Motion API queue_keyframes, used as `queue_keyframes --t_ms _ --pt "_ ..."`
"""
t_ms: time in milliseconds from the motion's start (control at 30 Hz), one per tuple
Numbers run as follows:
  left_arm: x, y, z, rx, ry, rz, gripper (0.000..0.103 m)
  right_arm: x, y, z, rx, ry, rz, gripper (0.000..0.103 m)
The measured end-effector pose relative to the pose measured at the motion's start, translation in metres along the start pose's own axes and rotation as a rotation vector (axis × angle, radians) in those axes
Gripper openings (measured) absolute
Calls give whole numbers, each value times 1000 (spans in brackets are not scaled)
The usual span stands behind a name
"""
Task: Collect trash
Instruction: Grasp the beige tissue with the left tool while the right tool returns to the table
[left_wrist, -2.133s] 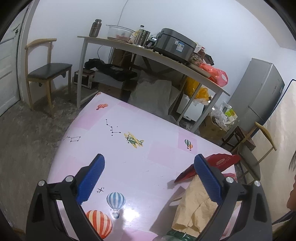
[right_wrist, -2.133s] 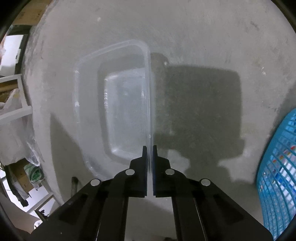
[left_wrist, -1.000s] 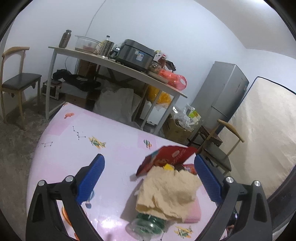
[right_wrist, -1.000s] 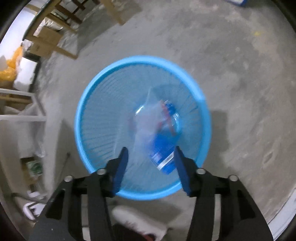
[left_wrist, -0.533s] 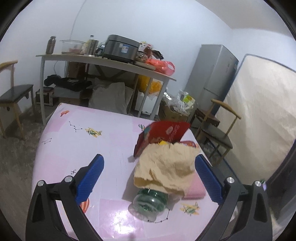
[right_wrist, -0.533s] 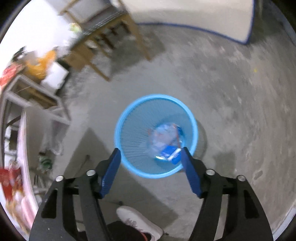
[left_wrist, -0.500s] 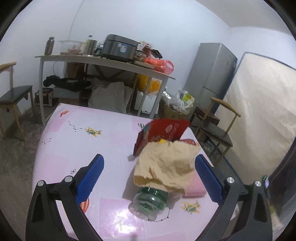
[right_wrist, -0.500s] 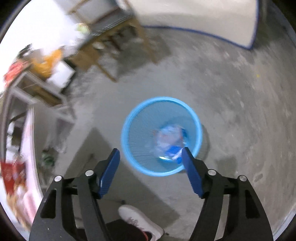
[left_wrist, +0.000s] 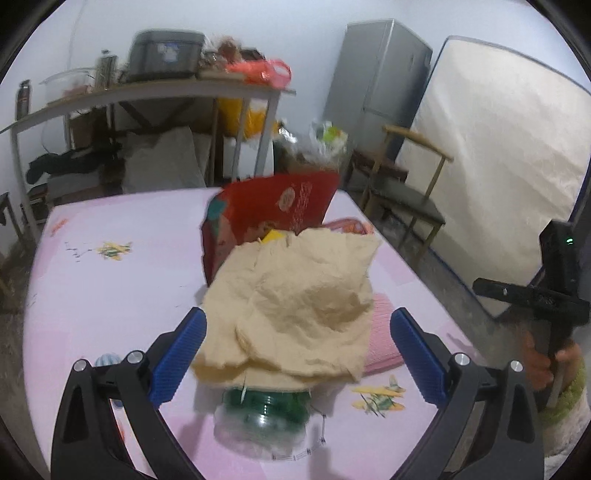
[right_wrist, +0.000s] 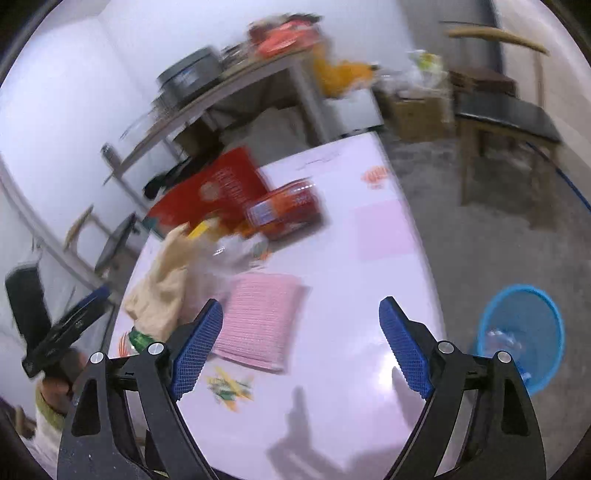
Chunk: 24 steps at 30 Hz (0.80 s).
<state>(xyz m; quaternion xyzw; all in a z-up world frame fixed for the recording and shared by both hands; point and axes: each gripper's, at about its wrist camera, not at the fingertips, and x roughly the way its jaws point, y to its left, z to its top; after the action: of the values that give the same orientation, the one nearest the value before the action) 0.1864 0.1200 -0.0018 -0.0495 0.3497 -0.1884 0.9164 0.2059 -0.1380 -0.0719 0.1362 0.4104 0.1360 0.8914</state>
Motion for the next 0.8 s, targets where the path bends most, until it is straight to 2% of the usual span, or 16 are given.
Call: queue_keyframes --t_ms 167,333,500,800 --pt "53 20 15 -72 117 -5 97 38 38 5 -41 35 29 83" --pt "79 40 19 -156 200 -34 96 50 42 7 -40 66 38 83" --pt "80 51 18 -201 209 -45 81 54 32 9 -10 73 23 83" --pt "67 61 18 -197 185 9 41 57 22 7 16 79 10 83"
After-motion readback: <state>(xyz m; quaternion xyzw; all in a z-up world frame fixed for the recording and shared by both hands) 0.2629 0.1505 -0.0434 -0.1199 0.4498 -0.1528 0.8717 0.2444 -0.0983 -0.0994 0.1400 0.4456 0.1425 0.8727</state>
